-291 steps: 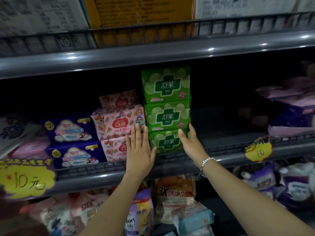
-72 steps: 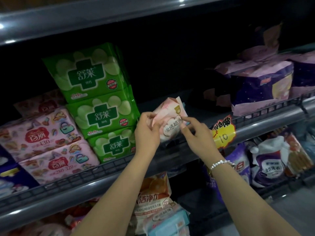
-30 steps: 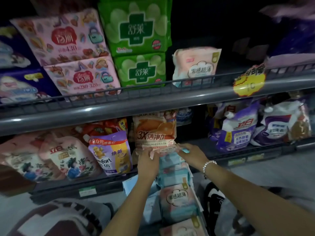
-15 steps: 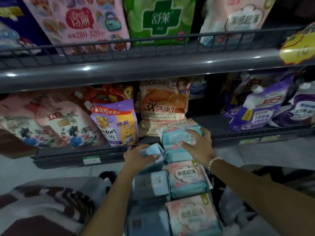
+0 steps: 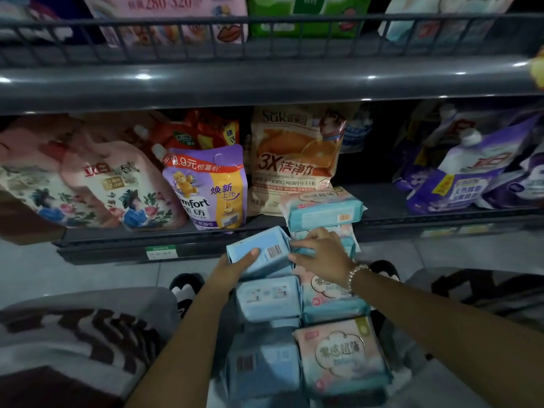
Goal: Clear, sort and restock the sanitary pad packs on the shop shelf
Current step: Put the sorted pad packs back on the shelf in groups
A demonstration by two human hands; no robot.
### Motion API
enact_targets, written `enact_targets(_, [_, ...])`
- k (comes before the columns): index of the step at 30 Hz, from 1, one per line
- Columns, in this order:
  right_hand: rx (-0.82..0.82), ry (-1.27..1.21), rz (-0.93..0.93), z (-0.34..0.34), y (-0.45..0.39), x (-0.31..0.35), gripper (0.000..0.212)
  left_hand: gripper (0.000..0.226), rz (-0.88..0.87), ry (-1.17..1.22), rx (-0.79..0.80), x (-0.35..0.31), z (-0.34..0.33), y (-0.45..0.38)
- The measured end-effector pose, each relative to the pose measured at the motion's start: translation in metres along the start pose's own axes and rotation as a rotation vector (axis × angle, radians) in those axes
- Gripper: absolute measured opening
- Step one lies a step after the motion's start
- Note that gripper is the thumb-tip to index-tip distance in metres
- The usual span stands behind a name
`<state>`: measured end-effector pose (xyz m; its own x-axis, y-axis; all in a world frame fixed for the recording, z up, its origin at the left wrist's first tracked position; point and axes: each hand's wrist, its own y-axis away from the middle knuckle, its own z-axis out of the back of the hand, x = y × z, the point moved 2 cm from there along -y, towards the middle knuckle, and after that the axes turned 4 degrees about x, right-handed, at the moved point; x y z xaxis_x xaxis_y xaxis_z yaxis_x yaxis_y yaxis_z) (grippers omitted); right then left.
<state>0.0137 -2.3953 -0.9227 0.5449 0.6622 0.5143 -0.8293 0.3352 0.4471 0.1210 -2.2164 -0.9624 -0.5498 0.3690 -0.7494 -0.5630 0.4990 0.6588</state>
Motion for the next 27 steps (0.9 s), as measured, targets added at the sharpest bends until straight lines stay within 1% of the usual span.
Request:
enact_targets(2, [0.018, -0.02, -0.001, 0.002, -0.001, -0.001, 0.039, 0.034, -0.024, 0.012, 0.006, -0.001, 0.0, -0.004])
enact_targets(4, [0.001, -0.117, 0.012, 0.007, 0.001, -0.002, 0.033, 0.04, -0.034, -0.014, -0.007, -0.002, 0.002, -0.006])
enact_targets(7, [-0.039, -0.217, 0.061, 0.016, 0.011, -0.002, 0.029, 0.032, -0.068, -0.081, -0.062, -0.006, 0.0, -0.003])
enact_targets(9, [-0.078, -0.287, 0.049, 0.02, 0.022, -0.005, 0.027, 0.037, -0.106, -0.126, -0.11, -0.01, -0.004, 0.001])
enact_targets(10, [-0.104, -0.32, 0.036, 0.021, 0.028, -0.007, 0.027, 0.044, -0.115, -0.153, -0.137, -0.012, -0.007, 0.004])
enact_targets(12, [-0.148, -0.311, -0.003, 0.021, 0.04, -0.018, 0.028, 0.07, -0.092, -0.216, -0.235, -0.017, -0.013, 0.011])
enact_targets(13, [-0.167, -0.273, -0.025, 0.02, 0.047, -0.022, 0.031, 0.084, -0.082, -0.26, -0.295, -0.019, -0.017, 0.018])
enact_targets(14, [-0.186, -0.246, -0.062, 0.019, 0.052, -0.03, 0.035, 0.091, -0.104, -0.323, -0.358, -0.022, -0.022, 0.027])
enact_targets(15, [-0.207, -0.213, -0.103, 0.018, 0.058, -0.037, 0.04, 0.092, -0.158, -0.398, -0.428, -0.025, -0.028, 0.038])
enact_targets(16, [-0.219, -0.207, -0.165, 0.015, 0.062, -0.048, 0.045, 0.087, -0.236, -0.461, -0.494, -0.027, -0.034, 0.049])
enact_targets(17, [-0.215, -0.2, -0.214, 0.014, 0.067, -0.054, 0.05, 0.077, -0.328, -0.492, -0.546, -0.028, -0.04, 0.058])
enact_targets(18, [-0.197, -0.202, -0.261, 0.012, 0.07, -0.063, 0.056, 0.062, -0.413, -0.498, -0.561, -0.026, -0.046, 0.066])
enact_targets(19, [-0.153, -0.205, -0.295, 0.01, 0.075, -0.067, 0.061, 0.045, -0.468, -0.494, -0.529, -0.023, -0.053, 0.072])
enact_targets(20, [-0.093, -0.22, -0.327, 0.007, 0.078, -0.073, 0.068, 0.03, -0.488, -0.487, -0.458, -0.019, -0.06, 0.078])
enact_targets(21, [-0.045, -0.223, -0.329, 0.006, 0.082, -0.075, 0.076, 0.021, -0.471, -0.485, -0.369, -0.014, -0.067, 0.082])
enact_targets(22, [-0.014, -0.236, -0.317, 0.003, 0.085, -0.079, 0.078, 0.018, -0.429, -0.497, -0.283, -0.008, -0.074, 0.086])
enact_targets(23, [-0.012, -0.277, -0.298, 0.001, 0.089, -0.078, 0.067, 0.019, -0.377, -0.522, -0.206, -0.001, -0.081, 0.092])
enact_targets(24, [-0.021, -0.353, -0.293, -0.002, 0.095, -0.078, 0.05, 0.019, -0.322, -0.572, -0.144, 0.006, -0.086, 0.097])
enact_targets(25, [-0.021, -0.401, -0.299, -0.005, 0.1, -0.079, 0.038, 0.02, -0.268, -0.648, -0.104, 0.014, -0.09, 0.101])
enact_targets(26, [-0.008, -0.447, -0.317, -0.009, 0.106, -0.078, 0.033, 0.022, -0.221, -0.739, -0.079, 0.022, -0.092, 0.105])
enact_targets(27, [0.04, -0.45, -0.352, -0.014, 0.112, -0.079, 0.03, 0.027, -0.183, -0.831, -0.069, 0.031, -0.093, 0.109])
